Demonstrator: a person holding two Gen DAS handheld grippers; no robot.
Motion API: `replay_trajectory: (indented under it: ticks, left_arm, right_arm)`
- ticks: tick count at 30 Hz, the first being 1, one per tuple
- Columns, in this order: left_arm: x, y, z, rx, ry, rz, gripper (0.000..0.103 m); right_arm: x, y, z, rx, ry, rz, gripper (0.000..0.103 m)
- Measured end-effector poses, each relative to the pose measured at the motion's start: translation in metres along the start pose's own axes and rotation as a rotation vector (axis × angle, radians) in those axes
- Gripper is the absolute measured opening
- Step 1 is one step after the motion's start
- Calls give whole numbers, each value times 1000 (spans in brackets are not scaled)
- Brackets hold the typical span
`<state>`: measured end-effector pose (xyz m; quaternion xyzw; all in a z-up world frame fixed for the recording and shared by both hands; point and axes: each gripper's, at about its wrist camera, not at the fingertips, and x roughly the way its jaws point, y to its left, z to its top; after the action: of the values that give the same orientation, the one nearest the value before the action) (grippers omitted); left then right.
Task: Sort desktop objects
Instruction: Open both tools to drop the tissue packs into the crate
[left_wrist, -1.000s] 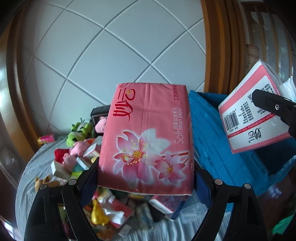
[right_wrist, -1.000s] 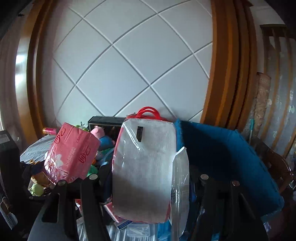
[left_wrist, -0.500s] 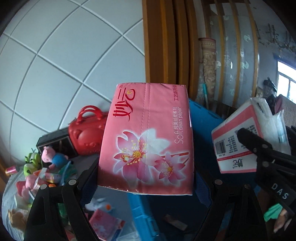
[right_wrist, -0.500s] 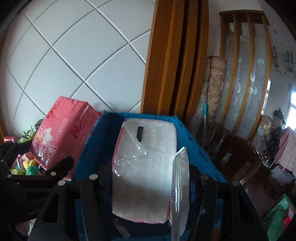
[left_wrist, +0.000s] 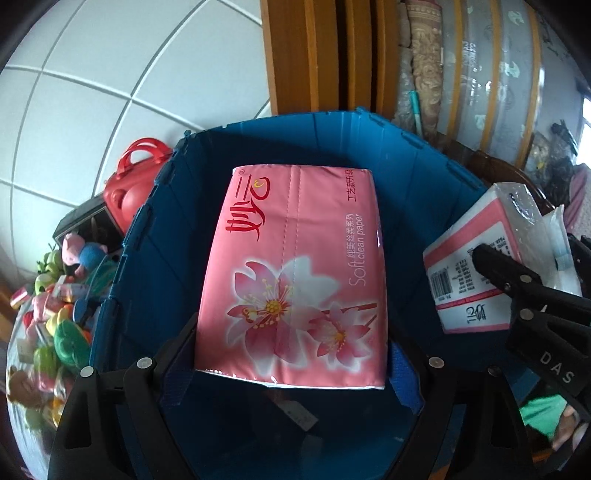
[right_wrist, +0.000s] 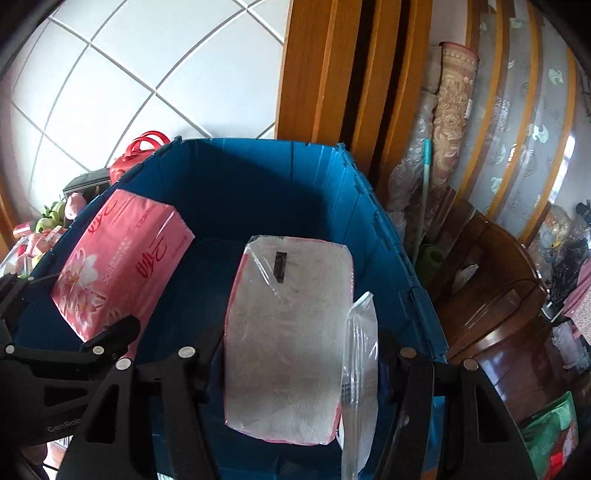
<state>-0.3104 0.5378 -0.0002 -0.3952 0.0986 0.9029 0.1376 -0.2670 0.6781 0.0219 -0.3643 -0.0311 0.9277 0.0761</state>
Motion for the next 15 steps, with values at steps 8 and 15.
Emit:
replay_trajectory:
  ticks: [8,15]
  left_arm:
    - [11,5,-1,-14,29,36,90]
    - [13,8,3,-20,10,46,90]
  right_arm:
    - [15,-6,9,-11,3,29,60]
    - [24,-12,21,-13,12,19,63]
